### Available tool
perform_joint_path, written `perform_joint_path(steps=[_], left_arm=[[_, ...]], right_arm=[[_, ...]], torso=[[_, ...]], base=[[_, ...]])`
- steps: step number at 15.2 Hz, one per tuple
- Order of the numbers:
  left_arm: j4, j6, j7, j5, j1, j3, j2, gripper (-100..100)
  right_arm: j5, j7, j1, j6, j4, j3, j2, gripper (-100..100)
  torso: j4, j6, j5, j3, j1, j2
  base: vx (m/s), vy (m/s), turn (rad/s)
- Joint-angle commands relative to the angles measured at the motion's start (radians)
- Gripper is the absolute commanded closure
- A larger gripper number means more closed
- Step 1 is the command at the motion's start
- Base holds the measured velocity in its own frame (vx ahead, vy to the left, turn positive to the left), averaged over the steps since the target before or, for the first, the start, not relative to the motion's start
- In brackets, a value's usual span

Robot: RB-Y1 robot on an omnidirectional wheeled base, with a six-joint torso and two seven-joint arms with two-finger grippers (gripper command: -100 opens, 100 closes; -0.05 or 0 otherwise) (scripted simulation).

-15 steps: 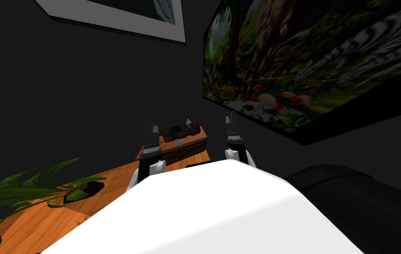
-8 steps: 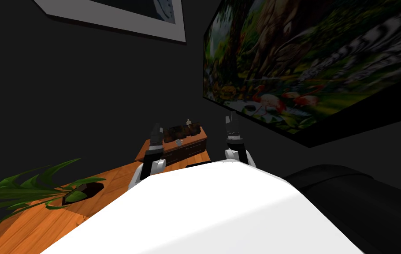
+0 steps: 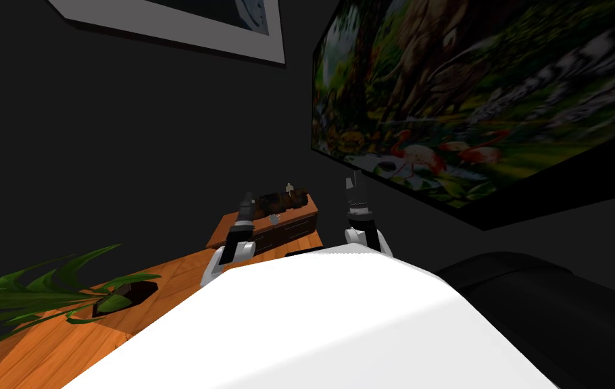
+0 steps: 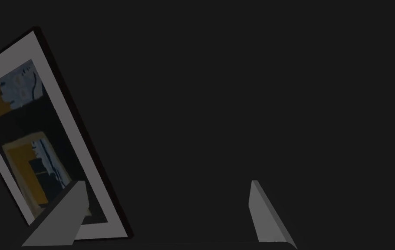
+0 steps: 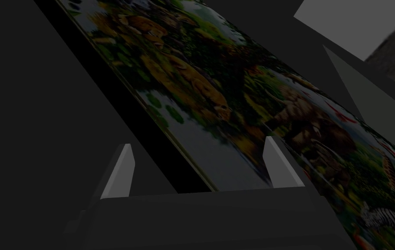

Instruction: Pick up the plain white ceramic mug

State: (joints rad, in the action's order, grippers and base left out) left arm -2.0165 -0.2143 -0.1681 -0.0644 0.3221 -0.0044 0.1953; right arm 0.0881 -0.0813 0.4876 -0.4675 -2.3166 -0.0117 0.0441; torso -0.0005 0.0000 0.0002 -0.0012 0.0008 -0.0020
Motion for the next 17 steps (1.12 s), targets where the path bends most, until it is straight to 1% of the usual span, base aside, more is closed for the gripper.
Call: perform_joint_path(steps=[1,2,3,4,6,7,8,9,10,11,12,13,14,15,16,17], left_arm=[[0.011,0.039,0.001,0.003,-0.012,0.002,0.007,-100],[0.045,0.069,0.0,0.01,-0.035,0.001,0.016,-100],[0.045,0.09,0.0,0.01,-0.035,0.001,0.016,-100],[0.075,0.116,-0.001,0.016,-0.058,0.001,0.024,-100],[0.08,0.144,-0.001,0.016,-0.058,0.001,0.024,-100],[0.08,0.144,-0.001,0.016,-0.058,0.001,0.024,-100],[0.116,0.179,-0.002,0.023,-0.082,0.001,0.03,-100],[0.116,0.199,-0.002,0.023,-0.082,0.001,0.03,-100],[0.116,0.2,-0.002,0.023,-0.082,0.001,0.03,-100],[0.154,0.238,-0.002,0.03,-0.107,0.0,0.036,-100],[0.154,0.256,-0.002,0.03,-0.107,0.0,0.036,-100],[0.154,0.257,-0.002,0.03,-0.107,0.0,0.036,-100],[0.192,0.289,-0.003,0.037,-0.133,0.0,0.041,-100],[0.192,0.308,-0.003,0.037,-0.133,0.0,0.041,-100],[0.192,0.316,-0.003,0.037,-0.133,0.0,0.041,-100],[0.231,0.344,-0.004,0.044,-0.159,0.0,0.044,-100]], right_arm=[[0.0,0.0,0.0,0.0,0.0,0.0,0.0,0],[0.0,0.0,0.0,0.0,0.0,0.0,0.0,0],[0.0,0.0,0.0,0.0,0.0,0.0,0.0,0],[0.0,0.0,0.0,0.0,0.0,0.0,0.0,0],[0.0,0.0,0.0,0.0,0.0,0.0,0.0,0],[0.0,0.0,0.0,0.0,0.0,0.0,0.0,0],[0.0,0.0,0.0,0.0,0.0,0.0,0.0,0],[0.0,0.0,0.0,0.0,0.0,0.0,0.0,0],[0.0,0.0,0.0,0.0,0.0,0.0,0.0,0],[0.0,0.0,0.0,0.0,0.0,0.0,0.0,0],[0.0,0.0,0.0,0.0,0.0,0.0,0.0,0],[0.0,0.0,0.0,0.0,0.0,0.0,0.0,0],[0.0,0.0,0.0,0.0,0.0,0.0,0.0,0],[0.0,0.0,0.0,0.0,0.0,0.0,0.0,0],[0.0,0.0,0.0,0.0,0.0,0.0,0.0,0],[0.0,0.0,0.0,0.0,0.0,0.0,0.0,0]], torso=[[0.0,0.0,0.0,0.0,0.0,0.0],[0.0,0.0,0.0,0.0,0.0,0.0],[0.0,0.0,0.0,0.0,0.0,0.0],[0.0,0.0,0.0,0.0,0.0,0.0],[0.0,0.0,0.0,0.0,0.0,0.0],[0.0,0.0,0.0,0.0,0.0,0.0],[0.0,0.0,0.0,0.0,0.0,0.001],[0.0,0.0,0.0,0.0,0.0,0.0],[0.0,0.0,0.0,0.0,0.0,0.0],[0.0,0.0,0.0,0.0,0.0,0.001],[0.0,0.0,0.0,0.0,0.0,0.0],[0.0,0.0,0.0,0.0,0.0,0.0],[0.0,0.0,0.0,0.0,0.0,0.0],[0.0,0.0,0.0,0.0,0.0,0.0],[0.0,0.0,0.0,0.0,0.0,0.0],[0.0,0.0,0.0,0.0,0.0,0.0]], base=[[0.015,0.005,-0.001],[0.017,0.004,-0.003],[0.019,0.004,-0.005],[0.024,0.004,-0.005],[0.021,0.004,-0.004],[0.01,0.005,0.001],[0.014,0.006,-0.001],[0.017,0.006,-0.006],[0.014,0.004,-0.004],[0.02,0.007,-0.002],[0.023,0.009,-0.003],[0.017,0.007,-0.004],[0.021,0.007,-0.002],[0.023,0.004,-0.007],[0.017,0.002,-0.002],[0.022,0.007,-0.001]])
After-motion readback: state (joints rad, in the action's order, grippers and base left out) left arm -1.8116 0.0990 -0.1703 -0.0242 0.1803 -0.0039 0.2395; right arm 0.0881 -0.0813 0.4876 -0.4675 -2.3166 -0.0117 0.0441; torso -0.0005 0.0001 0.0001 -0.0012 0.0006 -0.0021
